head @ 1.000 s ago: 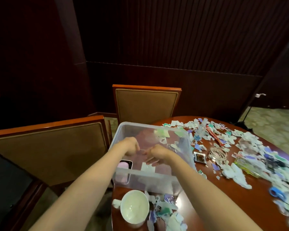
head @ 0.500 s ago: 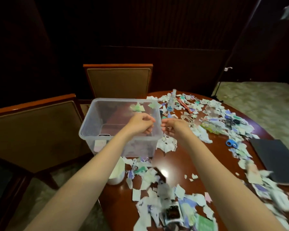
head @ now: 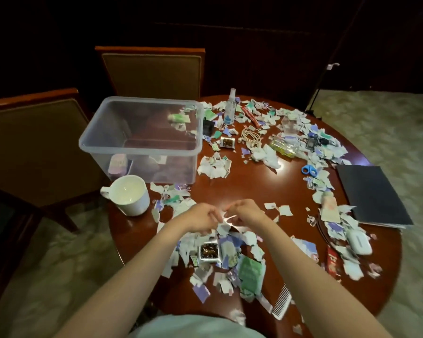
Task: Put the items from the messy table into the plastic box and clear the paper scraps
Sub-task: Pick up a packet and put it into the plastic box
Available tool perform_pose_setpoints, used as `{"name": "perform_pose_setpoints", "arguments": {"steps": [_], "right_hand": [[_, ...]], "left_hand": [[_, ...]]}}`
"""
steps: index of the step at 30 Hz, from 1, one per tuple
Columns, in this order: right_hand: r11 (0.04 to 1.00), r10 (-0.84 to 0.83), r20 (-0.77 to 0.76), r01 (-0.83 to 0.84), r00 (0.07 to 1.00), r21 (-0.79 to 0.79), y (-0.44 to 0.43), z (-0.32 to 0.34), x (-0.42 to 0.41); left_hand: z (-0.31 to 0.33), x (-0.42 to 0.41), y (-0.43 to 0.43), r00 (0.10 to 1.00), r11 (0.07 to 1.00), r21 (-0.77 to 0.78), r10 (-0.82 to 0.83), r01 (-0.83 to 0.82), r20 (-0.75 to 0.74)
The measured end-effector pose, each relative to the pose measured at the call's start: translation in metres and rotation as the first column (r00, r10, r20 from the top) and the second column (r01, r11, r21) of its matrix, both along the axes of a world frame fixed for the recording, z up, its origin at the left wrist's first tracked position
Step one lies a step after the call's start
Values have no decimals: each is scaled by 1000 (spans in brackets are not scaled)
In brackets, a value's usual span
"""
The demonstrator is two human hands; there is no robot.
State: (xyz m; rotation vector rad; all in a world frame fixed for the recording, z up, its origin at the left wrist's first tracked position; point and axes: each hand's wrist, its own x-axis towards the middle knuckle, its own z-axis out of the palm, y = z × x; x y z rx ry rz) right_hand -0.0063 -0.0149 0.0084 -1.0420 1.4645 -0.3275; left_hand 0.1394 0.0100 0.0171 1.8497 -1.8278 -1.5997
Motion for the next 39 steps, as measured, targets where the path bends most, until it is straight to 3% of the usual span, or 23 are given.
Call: {"name": "perform_pose_setpoints", "arguments": {"steps": [2, 4, 8, 10, 11, 16, 21, 26, 30, 35, 39], "right_hand": [[992, 128, -95, -127, 987, 23, 10, -11, -8], [951, 309, -168, -302, 936, 69, 19, -19, -17], [766, 618, -435, -626, 655, 147, 39, -24, -27], [668, 678, -552, -721, 486, 186, 50, -26, -30], [652, 684, -580, -729, 443, 211, 54, -29, -32], [635, 623, -697, -749, 354, 186, 70, -44, -38], [729, 530, -681, -681, 506, 61, 72, -42, -39], [743, 528, -670, -666, 521, 67, 53, -27, -36], [847, 474, -537, -527, 698, 63, 35, -19, -27], [951, 276, -409, -309, 870, -14, 26, -11, -9], [994, -30, -215, 6, 976, -111, 23, -4, 7]], "left_hand": [[-14, -9, 15, 974, 987, -6, -160, 163, 160], [-27, -16, 30, 942, 974, -27, -210, 225, 263], [-45, -29, 45, 898, 971, -126, -136, 205, 419], [-50, -33, 47, 865, 965, -152, -114, 213, 488], [-51, -35, 48, 847, 963, -162, -101, 215, 522], [-59, -39, 52, 782, 958, -227, 7, 173, 624], [-62, -37, 55, 794, 964, -258, 101, 72, 599], [-62, -29, 52, 778, 954, -293, 137, 62, 613], [-60, -21, 45, 768, 966, -245, 97, 80, 633], [-50, -5, 38, 883, 977, -200, 155, -71, 442], [-44, 14, 27, 955, 965, -176, 226, -193, 191]]}}
